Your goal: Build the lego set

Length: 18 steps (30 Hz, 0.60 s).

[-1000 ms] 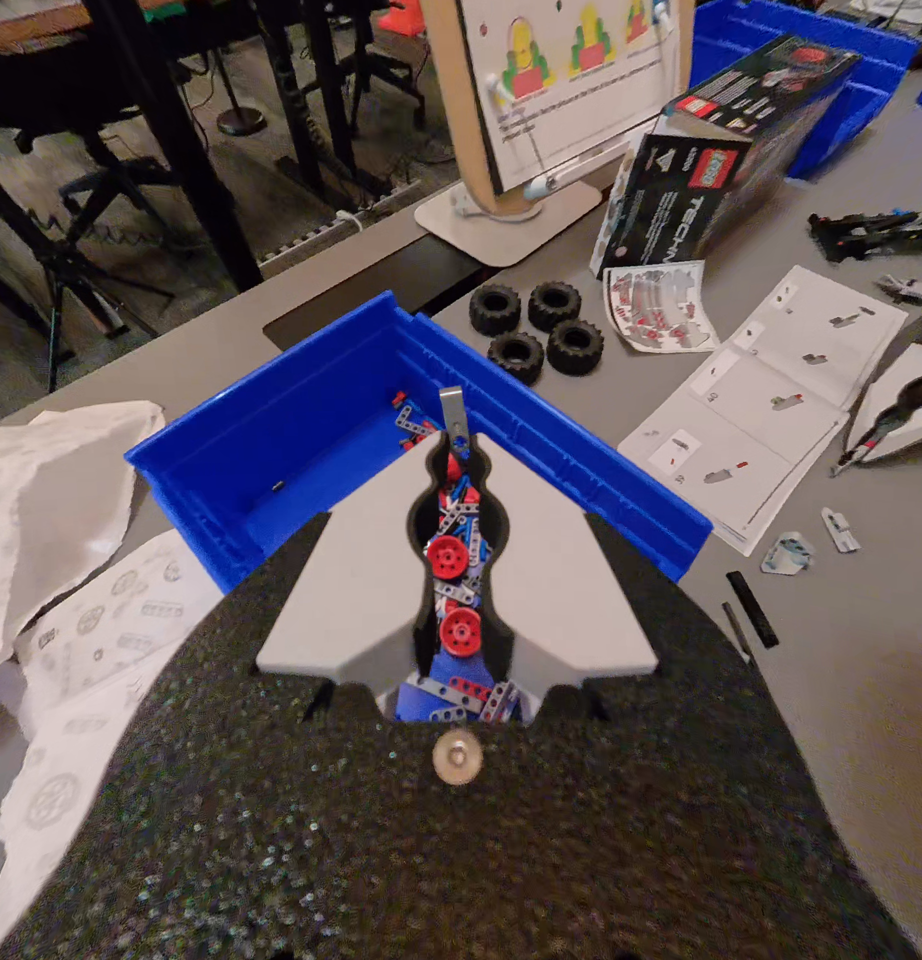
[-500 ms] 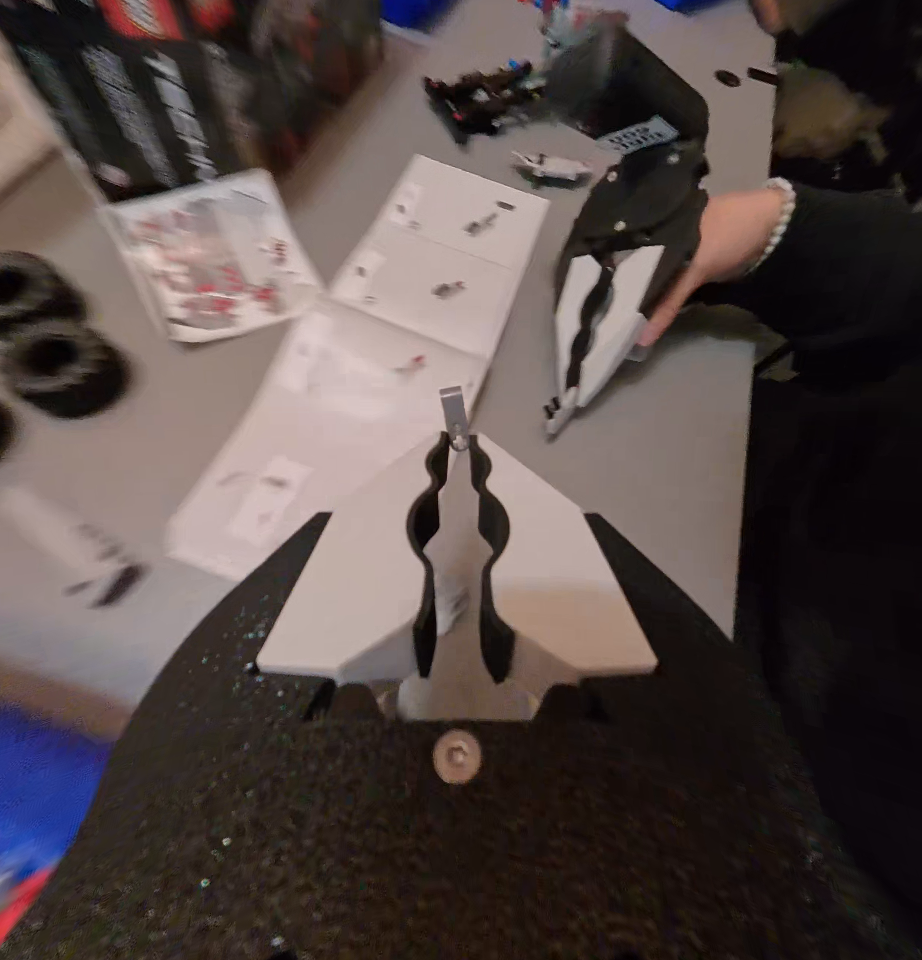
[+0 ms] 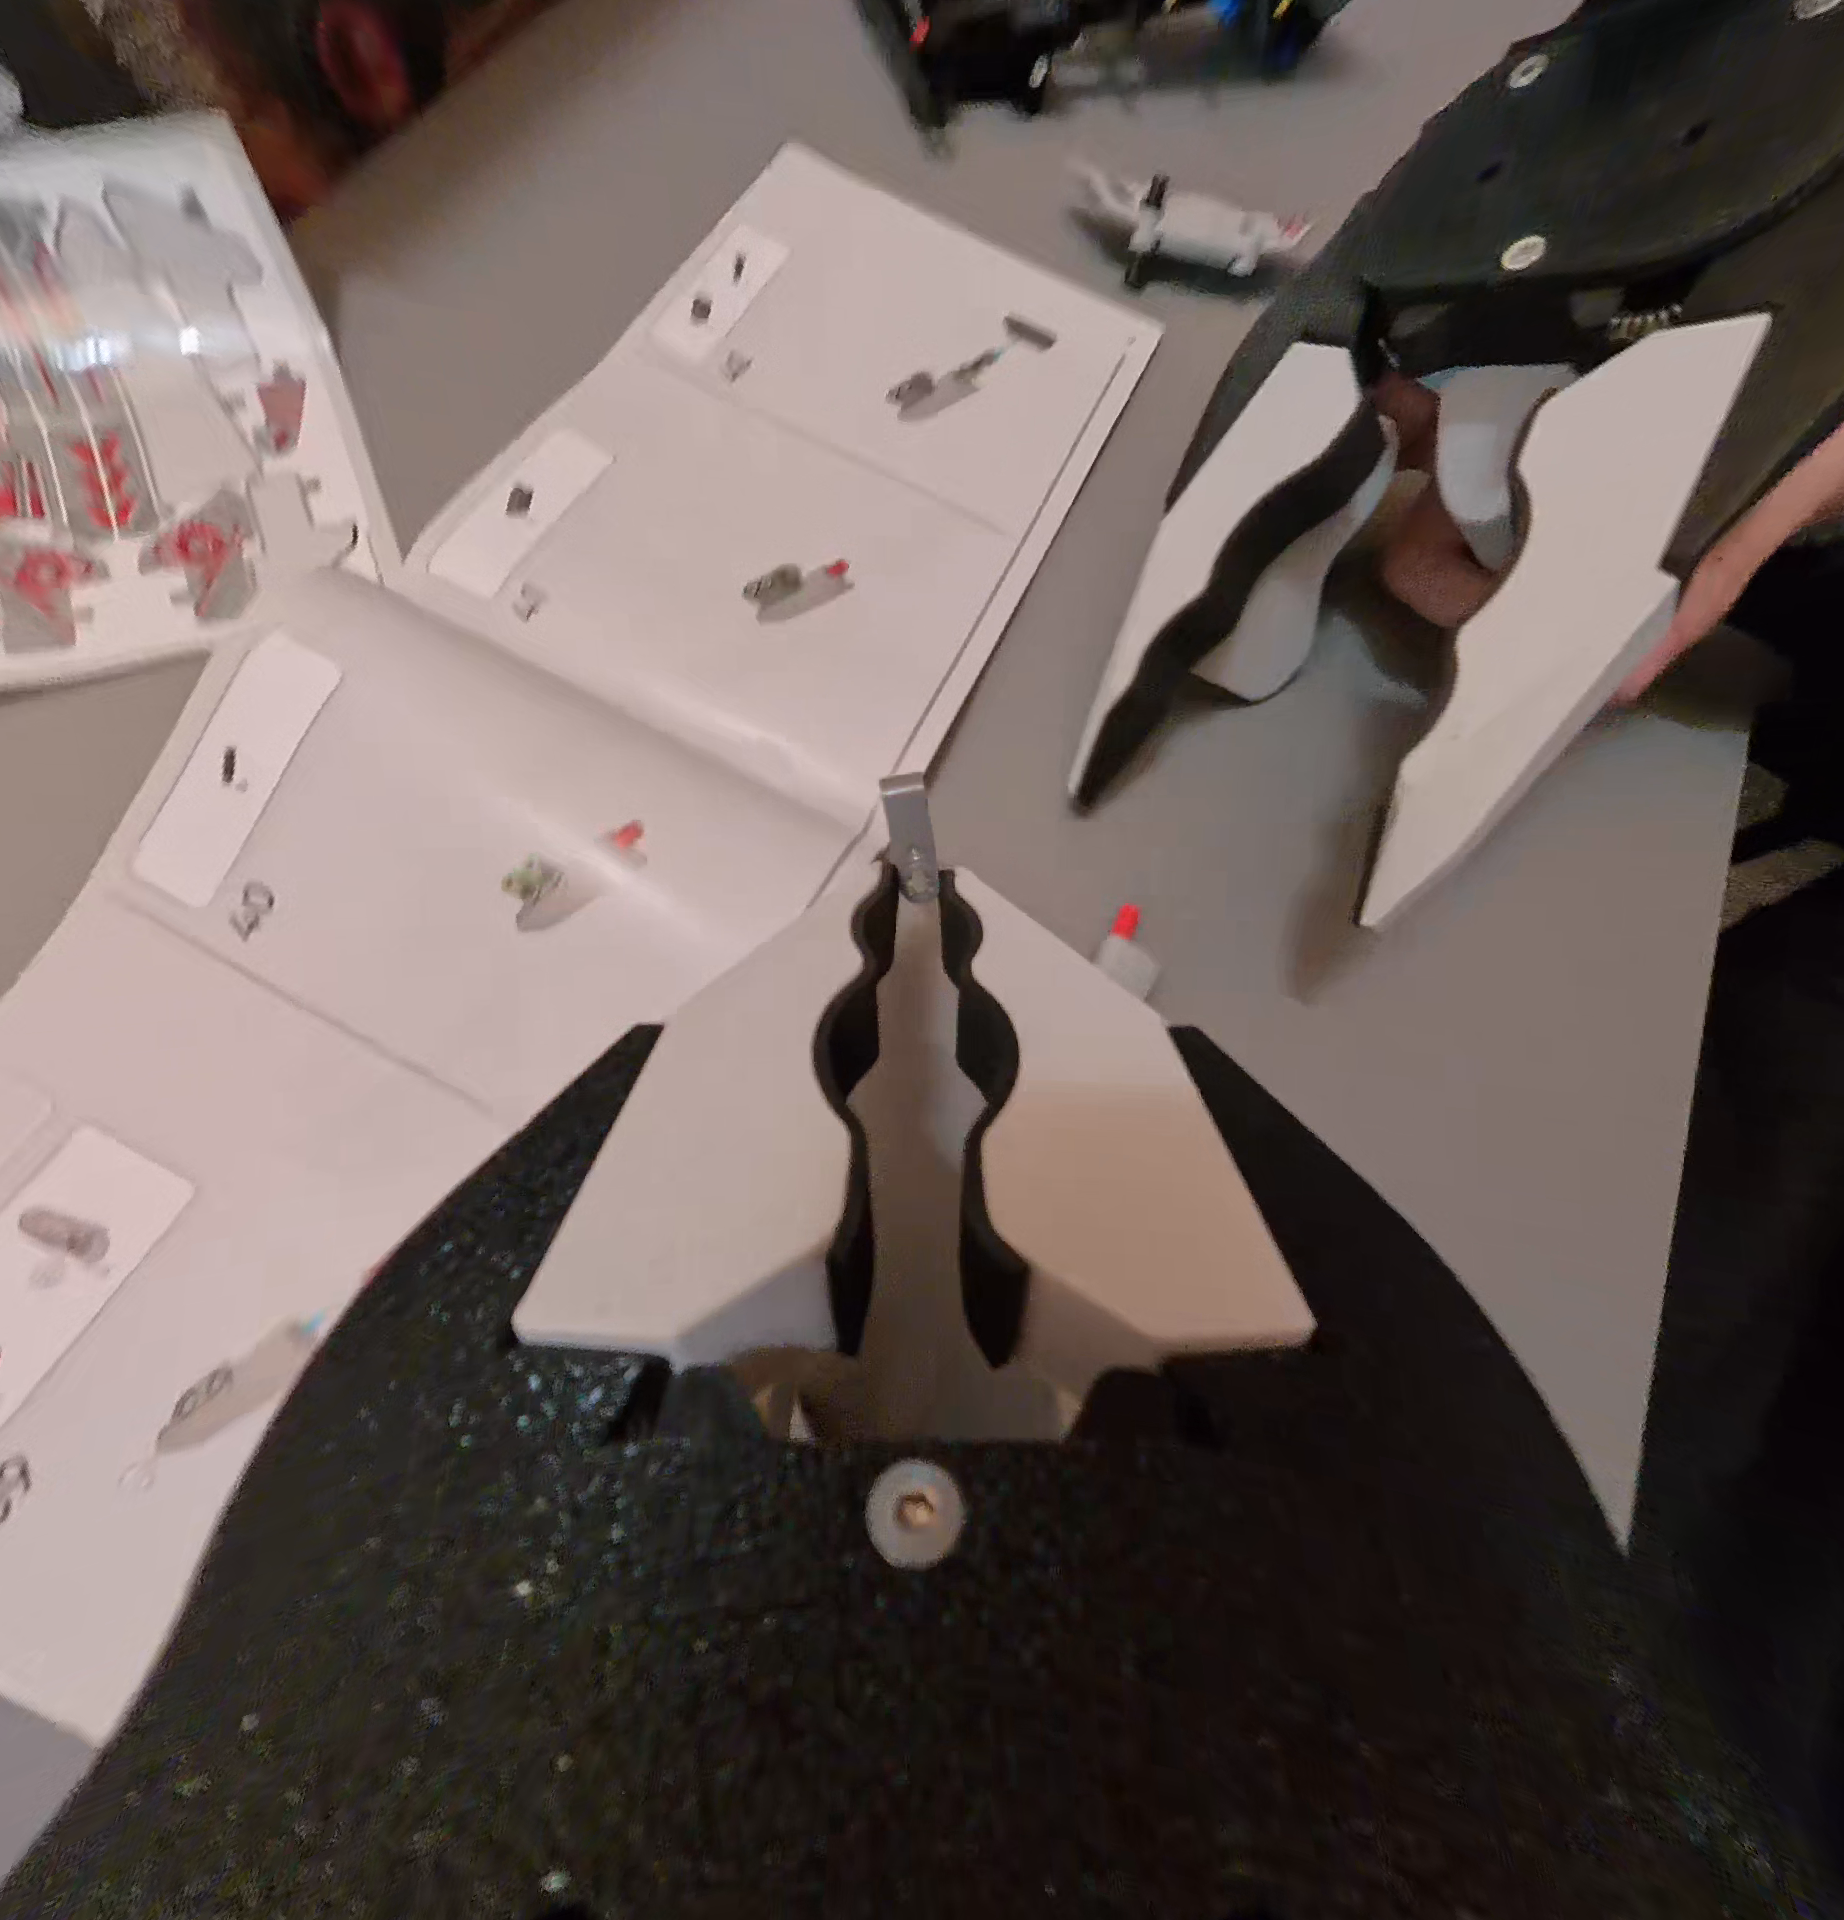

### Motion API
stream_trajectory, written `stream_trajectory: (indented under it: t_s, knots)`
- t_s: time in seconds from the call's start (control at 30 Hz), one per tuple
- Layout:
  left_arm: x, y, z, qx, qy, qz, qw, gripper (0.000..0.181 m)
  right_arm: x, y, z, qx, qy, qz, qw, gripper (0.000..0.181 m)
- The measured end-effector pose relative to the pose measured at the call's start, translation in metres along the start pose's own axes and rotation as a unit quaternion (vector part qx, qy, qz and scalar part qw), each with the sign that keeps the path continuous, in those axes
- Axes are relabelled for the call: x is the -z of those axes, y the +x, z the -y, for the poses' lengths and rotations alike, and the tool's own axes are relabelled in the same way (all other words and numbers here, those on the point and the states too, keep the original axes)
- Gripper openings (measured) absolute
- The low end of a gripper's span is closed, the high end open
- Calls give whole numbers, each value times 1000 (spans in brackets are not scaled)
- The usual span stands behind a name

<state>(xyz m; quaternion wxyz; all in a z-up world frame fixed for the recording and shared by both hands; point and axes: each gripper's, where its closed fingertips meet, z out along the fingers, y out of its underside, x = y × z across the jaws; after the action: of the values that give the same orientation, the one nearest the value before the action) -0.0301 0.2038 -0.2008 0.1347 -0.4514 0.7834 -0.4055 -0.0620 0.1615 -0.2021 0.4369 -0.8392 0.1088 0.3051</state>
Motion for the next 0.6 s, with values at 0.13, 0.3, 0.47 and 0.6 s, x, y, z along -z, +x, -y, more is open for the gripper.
stream_trajectory:
  t_s: [0.13, 0.3, 0.47, 0.6]
  knots:
    - [-2, 16, 39, -58, 111, 18, 992, 5, 25, 2, 20, 31, 85, -37, 995, 68]
    - [4, 36, 68, -138, 201, 62, 968, 5, 41, -19, 44, 27, 173, -11, 984, 40]
    - [9, 45, 72, -198, 213, 107, 951, 5, 51, -20, 62, 3, 240, -7, 971, 30]
    - [18, 44, 71, -216, 231, 136, 939, 5, 47, -24, 67, 12, 251, -7, 968, 13]
